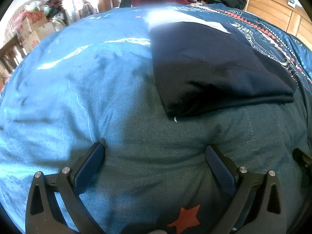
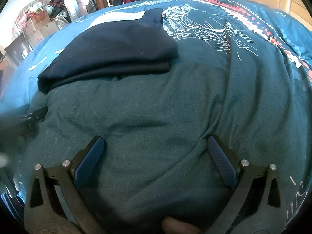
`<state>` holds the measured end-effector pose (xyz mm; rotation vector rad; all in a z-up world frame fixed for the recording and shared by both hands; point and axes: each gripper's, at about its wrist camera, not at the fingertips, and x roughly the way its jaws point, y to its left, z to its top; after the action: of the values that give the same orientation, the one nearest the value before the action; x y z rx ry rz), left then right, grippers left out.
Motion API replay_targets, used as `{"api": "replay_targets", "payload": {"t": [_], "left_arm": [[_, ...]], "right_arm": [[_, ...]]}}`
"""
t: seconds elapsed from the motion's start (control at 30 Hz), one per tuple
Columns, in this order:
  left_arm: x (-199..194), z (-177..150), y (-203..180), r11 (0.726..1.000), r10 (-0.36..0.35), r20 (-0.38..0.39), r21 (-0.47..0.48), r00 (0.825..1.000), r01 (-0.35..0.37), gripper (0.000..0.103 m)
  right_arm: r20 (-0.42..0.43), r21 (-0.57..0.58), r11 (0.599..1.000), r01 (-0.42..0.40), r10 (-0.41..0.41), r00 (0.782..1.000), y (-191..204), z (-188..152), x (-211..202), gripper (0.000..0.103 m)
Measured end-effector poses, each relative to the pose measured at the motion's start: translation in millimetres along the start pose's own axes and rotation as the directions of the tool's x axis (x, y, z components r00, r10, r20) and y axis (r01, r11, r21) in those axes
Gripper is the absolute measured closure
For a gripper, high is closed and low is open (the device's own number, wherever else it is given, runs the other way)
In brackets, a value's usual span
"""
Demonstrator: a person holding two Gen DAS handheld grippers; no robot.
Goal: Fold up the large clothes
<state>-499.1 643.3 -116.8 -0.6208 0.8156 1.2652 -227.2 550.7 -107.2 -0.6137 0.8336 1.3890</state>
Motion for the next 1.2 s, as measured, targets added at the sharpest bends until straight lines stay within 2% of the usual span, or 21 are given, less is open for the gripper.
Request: {"api": "replay_targets", "payload": {"t": [0.3, 0.6, 0.73, 0.97, 1.03, 1.1, 1.17, 1.2], "left_arm": [[-0.8, 0.0, -0.5, 1.000, -0.001, 0.000, -0.001, 1.000, 0.001, 0.000], [-9.6, 5.7, 1.4, 1.000, -0.025, -0.016, -0.005, 1.000, 0.025, 0.000], [-23.6, 7.3, 3.2, 0.999, -0.054, -0.037, -0.005, 0.998, 0.054, 0.002], [-92.4, 12.4, 26.8, 0.995, -0.083, 0.082, -0.047, 0.993, 0.087, 0.002], [-128.9, 20.8, 39.1, 0.992, -0.096, 0.160, -0.072, 0.982, 0.108, 0.002], [-167.8, 29.9, 47.3, 0.991, -0.092, 0.257, -0.069, 0.962, 0.113, 0.002], [-213.2, 39.8, 54.6, 0.993, -0.077, 0.366, -0.057, 0.927, 0.105, 0.002], [-239.2, 45.4, 59.2, 0.993, -0.070, 0.430, -0.053, 0.900, 0.102, 0.002]], "right_arm": [[0.000, 0.000, 1.000, 0.003, -0.003, 1.000, 0.2, 0.6, 0.3, 0.000], [-0.032, -0.033, 0.999, 0.041, -0.042, 0.999, 5.0, 10.1, -7.9, 0.000], [0.037, -0.052, 0.996, 0.071, -0.069, 0.997, 11.6, 16.6, -41.4, 0.000], [0.211, -0.057, 0.996, 0.062, -0.049, 0.976, 31.5, 37.7, -131.1, 0.000], [0.273, -0.070, 0.995, 0.071, -0.049, 0.961, 39.4, 45.4, -157.6, 0.000], [0.343, -0.081, 0.993, 0.081, -0.048, 0.938, 48.3, 52.7, -186.8, 0.000], [0.416, -0.092, 0.991, 0.099, -0.052, 0.908, 58.1, 58.8, -216.6, 0.000], [0.449, -0.096, 0.990, 0.105, -0.052, 0.892, 61.6, 60.5, -228.6, 0.000]]}}
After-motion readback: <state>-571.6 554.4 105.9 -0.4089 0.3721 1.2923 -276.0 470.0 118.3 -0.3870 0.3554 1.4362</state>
